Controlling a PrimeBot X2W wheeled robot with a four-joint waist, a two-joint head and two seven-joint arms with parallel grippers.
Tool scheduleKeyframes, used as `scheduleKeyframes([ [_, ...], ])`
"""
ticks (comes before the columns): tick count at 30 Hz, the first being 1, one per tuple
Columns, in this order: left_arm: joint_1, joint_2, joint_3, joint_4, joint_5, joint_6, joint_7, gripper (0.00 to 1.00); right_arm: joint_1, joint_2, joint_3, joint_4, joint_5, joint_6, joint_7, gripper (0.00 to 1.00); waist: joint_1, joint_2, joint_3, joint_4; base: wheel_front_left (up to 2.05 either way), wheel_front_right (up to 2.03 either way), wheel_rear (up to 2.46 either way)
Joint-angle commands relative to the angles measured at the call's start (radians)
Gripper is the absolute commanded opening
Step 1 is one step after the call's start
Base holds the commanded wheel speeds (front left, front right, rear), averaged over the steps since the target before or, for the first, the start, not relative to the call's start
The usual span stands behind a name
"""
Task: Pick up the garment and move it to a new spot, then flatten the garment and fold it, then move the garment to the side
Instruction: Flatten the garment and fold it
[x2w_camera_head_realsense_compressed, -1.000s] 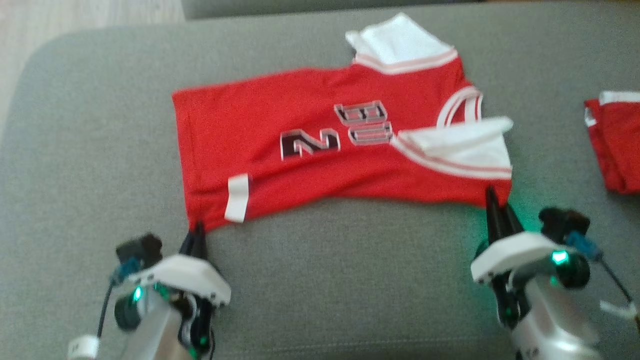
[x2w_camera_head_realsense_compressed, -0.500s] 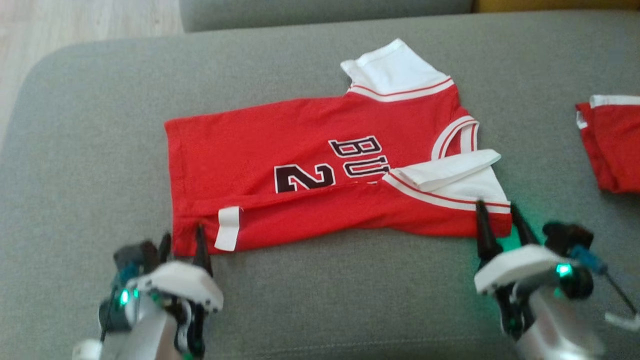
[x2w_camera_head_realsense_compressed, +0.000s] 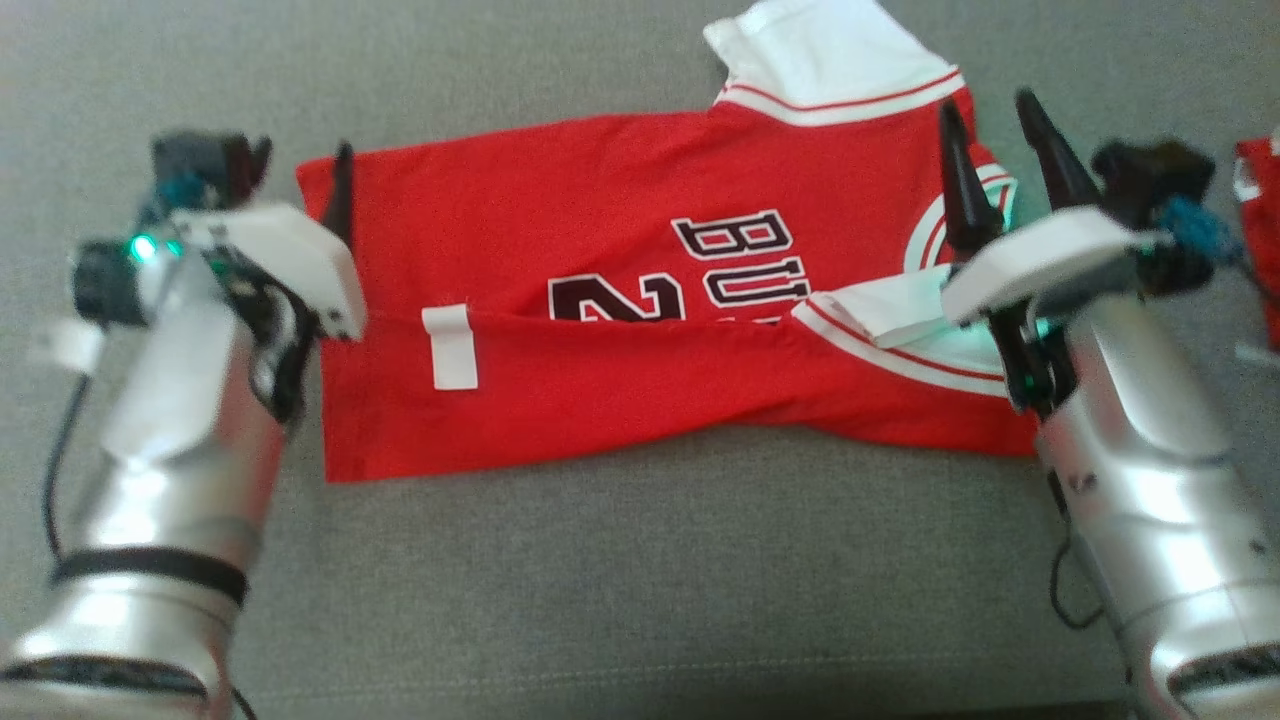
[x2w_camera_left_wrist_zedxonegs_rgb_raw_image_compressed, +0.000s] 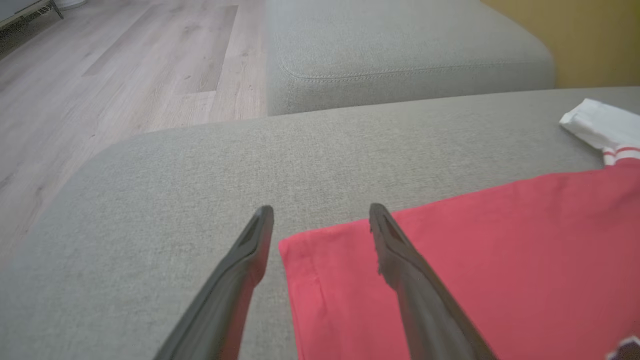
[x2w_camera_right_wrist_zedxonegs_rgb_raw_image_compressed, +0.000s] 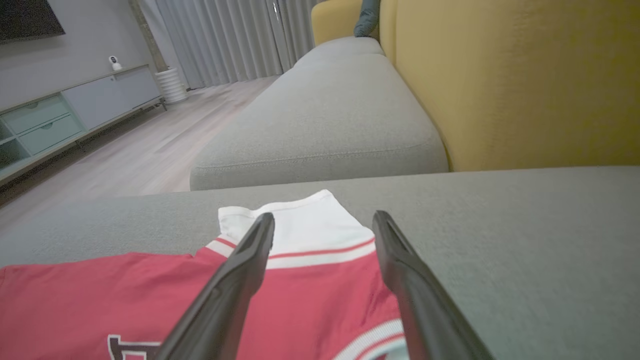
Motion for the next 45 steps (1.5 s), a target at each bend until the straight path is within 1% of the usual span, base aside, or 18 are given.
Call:
scheduleKeyframes([
  [1,-0.063,0.056,0.017,0.0,0.007,-0.011,0.016,1.0,-0.044,0.011,0.036,-0.019,-0.004,0.003,0.005,1.0,-0.0001,0.0,0.042,-0.005,0.0,0.0,0.0],
  [4,-0.131,0.075,0.005,0.05,0.008,-0.034,0.05,1.0,-0.094,0.013,0.073,-0.004,0.002,0.003,0.007,1.0,-0.0001,0.0,0.077,-0.009,0.0,0.0,0.0],
  [7,-0.18,0.081,-0.015,0.089,0.01,-0.052,0.071,1.0,-0.131,0.014,0.099,0.012,0.01,0.003,0.003,1.0,-0.0001,0.0,0.106,-0.008,0.0,0.0,0.0],
  [13,-0.218,0.064,-0.044,0.156,-0.006,-0.071,0.091,1.0,-0.188,-0.005,0.123,0.057,0.028,0.003,-0.002,1.0,-0.0001,0.0,0.136,0.008,0.0,0.0,0.0],
  [18,-0.223,0.031,-0.062,0.193,-0.044,-0.079,0.116,1.0,-0.248,-0.038,0.125,0.107,0.021,0.003,0.013,1.0,-0.0001,0.0,0.147,0.038,0.0,0.0,0.0],
  [19,-0.225,0.025,-0.068,0.195,-0.051,-0.08,0.12,0.73,-0.263,-0.046,0.124,0.12,0.015,0.003,0.02,1.0,-0.0001,0.0,0.15,0.046,0.0,0.0,0.0],
  [20,-0.229,0.019,-0.076,0.195,-0.057,-0.08,0.121,0.33,-0.28,-0.052,0.122,0.134,0.01,0.003,0.029,1.0,-0.0001,0.0,0.154,0.054,0.0,0.0,0.0],
  [21,-0.232,0.01,-0.086,0.192,-0.064,-0.081,0.12,0.0,-0.299,-0.058,0.117,0.15,0.005,0.003,0.038,1.0,-0.0001,0.0,0.159,0.062,0.0,0.0,0.0],
  [24,-0.241,-0.015,-0.125,0.169,-0.096,-0.081,0.115,0.0,-0.36,-0.079,0.1,0.204,-0.023,0.003,0.071,1.0,-0.0001,0.0,0.176,0.092,0.0,0.0,0.0],
  [31,-0.282,-0.05,-0.226,0.087,-0.161,-0.081,0.045,0.0,-0.5,-0.138,0.039,0.352,-0.117,0.003,0.155,1.0,-0.0001,0.0,0.233,0.184,0.0,0.0,0.0],
  [32,-0.282,-0.05,-0.226,0.087,-0.161,-0.081,0.045,0.0,-0.5,-0.138,0.039,0.352,-0.117,0.003,0.155,1.0,-0.0001,0.0,0.233,0.184,0.0,0.0,0.0],
  [38,-0.311,-0.081,-0.294,0.049,-0.209,-0.081,-0.012,0.0,-0.581,-0.177,-0.017,0.442,-0.195,0.003,0.2,1.0,-0.0001,0.0,0.279,0.26,0.0,0.0,0.0],
  [43,-0.325,-0.095,-0.344,0.044,-0.247,-0.081,-0.036,0.0,-0.606,-0.197,-0.065,0.48,-0.248,0.003,0.26,1.0,-0.0001,0.0,0.291,0.292,0.0,0.0,0.0],
  [44,-0.327,-0.097,-0.351,0.047,-0.254,-0.081,-0.041,0.0,-0.607,-0.197,-0.069,0.485,-0.26,0.003,0.279,0.65,-0.0001,0.0,0.291,0.294,0.0,0.0,0.0],
  [45,-0.329,-0.098,-0.356,0.05,-0.262,-0.081,-0.046,0.0,-0.606,-0.196,-0.074,0.488,-0.27,0.003,0.289,0.18,-0.0001,0.0,0.288,0.295,0.0,0.0,0.0],
])
